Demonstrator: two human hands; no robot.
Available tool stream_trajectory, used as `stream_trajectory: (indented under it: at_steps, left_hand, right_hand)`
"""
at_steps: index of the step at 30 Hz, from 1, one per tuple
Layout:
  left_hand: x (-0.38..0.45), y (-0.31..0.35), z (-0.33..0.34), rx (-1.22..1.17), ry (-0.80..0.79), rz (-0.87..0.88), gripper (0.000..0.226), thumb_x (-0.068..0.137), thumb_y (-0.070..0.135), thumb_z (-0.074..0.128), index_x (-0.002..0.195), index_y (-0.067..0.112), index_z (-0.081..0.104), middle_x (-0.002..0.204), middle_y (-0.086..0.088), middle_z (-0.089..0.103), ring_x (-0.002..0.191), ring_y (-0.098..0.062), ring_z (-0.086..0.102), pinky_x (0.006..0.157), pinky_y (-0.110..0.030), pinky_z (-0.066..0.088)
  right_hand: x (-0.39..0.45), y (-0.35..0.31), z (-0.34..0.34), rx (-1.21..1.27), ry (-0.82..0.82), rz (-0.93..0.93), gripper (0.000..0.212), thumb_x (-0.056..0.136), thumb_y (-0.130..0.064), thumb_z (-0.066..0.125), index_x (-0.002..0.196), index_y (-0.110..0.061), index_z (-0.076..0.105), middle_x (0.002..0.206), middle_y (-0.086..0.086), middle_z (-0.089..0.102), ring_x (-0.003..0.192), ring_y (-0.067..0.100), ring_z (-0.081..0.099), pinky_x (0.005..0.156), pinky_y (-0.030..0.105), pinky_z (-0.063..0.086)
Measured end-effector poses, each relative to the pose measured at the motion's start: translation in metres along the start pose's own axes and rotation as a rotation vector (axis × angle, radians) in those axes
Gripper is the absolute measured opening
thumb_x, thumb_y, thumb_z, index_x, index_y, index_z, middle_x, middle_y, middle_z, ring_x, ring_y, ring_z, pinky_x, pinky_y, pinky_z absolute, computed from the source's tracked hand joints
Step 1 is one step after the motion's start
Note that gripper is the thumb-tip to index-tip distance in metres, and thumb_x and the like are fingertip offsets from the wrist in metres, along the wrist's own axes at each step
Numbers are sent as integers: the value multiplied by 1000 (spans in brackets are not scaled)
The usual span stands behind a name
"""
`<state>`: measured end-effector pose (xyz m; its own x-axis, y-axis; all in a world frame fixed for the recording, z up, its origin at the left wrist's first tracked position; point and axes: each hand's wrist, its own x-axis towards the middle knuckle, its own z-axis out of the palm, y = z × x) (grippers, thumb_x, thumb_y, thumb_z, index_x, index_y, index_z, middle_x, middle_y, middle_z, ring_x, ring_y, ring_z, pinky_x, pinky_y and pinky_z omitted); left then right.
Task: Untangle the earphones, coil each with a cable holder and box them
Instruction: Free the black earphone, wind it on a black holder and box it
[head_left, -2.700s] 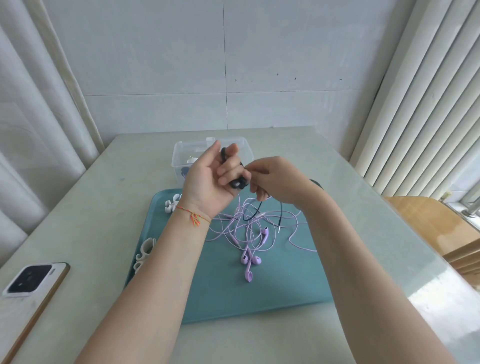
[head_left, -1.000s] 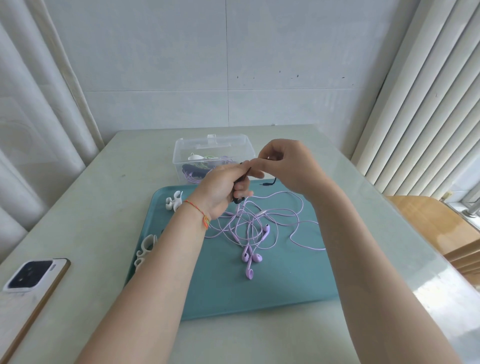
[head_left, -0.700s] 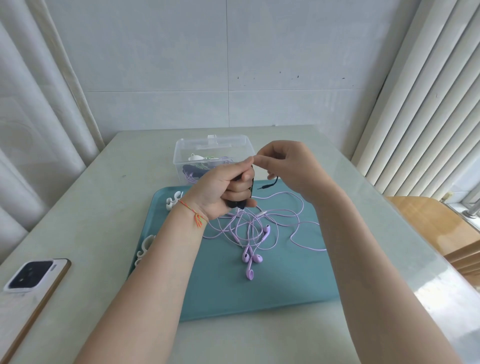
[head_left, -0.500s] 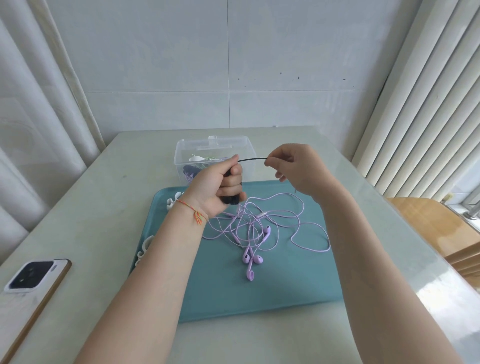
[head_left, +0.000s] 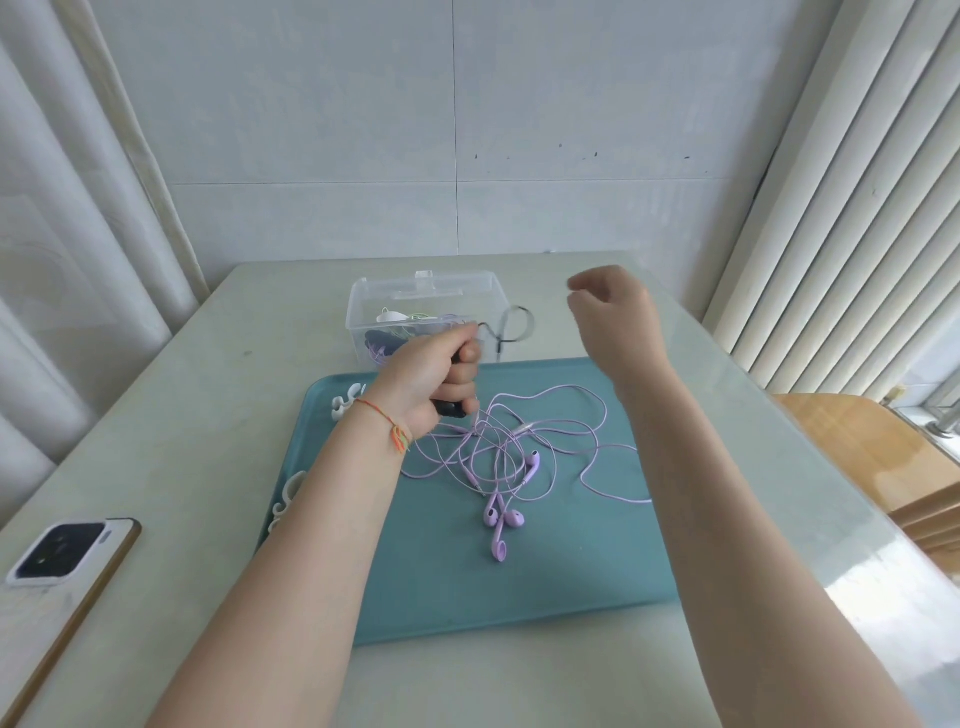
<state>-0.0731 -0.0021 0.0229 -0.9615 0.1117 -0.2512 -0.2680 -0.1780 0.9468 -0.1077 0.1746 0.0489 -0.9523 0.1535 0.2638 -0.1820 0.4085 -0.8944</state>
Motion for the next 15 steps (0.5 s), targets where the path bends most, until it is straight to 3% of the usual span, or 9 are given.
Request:
stream_trajectory:
  at_steps: [4, 6, 8, 10, 13, 15]
  left_hand:
    - [-6, 3, 7, 29, -163, 21, 47, 103, 36, 36, 59, 20, 33, 45, 8, 16, 36, -9, 14, 43, -22, 35]
    - [-8, 4, 8, -14, -205, 36, 49, 103, 37, 34, 56, 21, 34, 44, 9, 15, 36, -8, 13, 44, -22, 35]
    - [-9, 6, 8, -71, -213, 56, 51, 103, 37, 34, 54, 22, 35, 42, 10, 15, 34, -7, 14, 43, -21, 34]
    - [-8, 7, 7, -149, -173, 89, 49, 103, 36, 35, 56, 21, 34, 41, 10, 16, 33, -7, 14, 43, -20, 34]
    - [-3, 8, -2, -283, -41, 145, 45, 103, 34, 37, 60, 21, 34, 41, 9, 16, 32, -7, 14, 43, -19, 35]
    - [2, 6, -11, -384, 108, 165, 42, 102, 33, 38, 62, 22, 34, 41, 9, 17, 32, -9, 15, 45, -21, 35]
  right_hand:
    - [-18, -13, 11, -7, -339, -287, 44, 78, 8, 42, 105, -19, 65, 106, -6, 68, 104, 6, 61, 89, 11, 44]
    - [-22, -16, 14, -6, -446, -285, 41, 80, 7, 43, 103, -18, 66, 101, -3, 71, 95, 9, 65, 84, 18, 48]
    - [-23, -18, 15, -32, -442, -254, 29, 87, 0, 47, 101, -18, 66, 83, 4, 69, 70, 18, 63, 65, 29, 50]
    - [-21, -17, 11, -100, -454, -241, 18, 92, -9, 52, 97, -19, 66, 68, 7, 58, 51, 15, 54, 50, 22, 43]
    - [-17, -12, 6, -185, -513, -178, 14, 92, -19, 56, 90, -22, 70, 51, -2, 44, 46, 17, 41, 46, 20, 34]
    - [-13, -8, 2, -201, -475, -149, 17, 92, -18, 56, 86, -19, 72, 51, -2, 39, 51, 20, 35, 50, 24, 30]
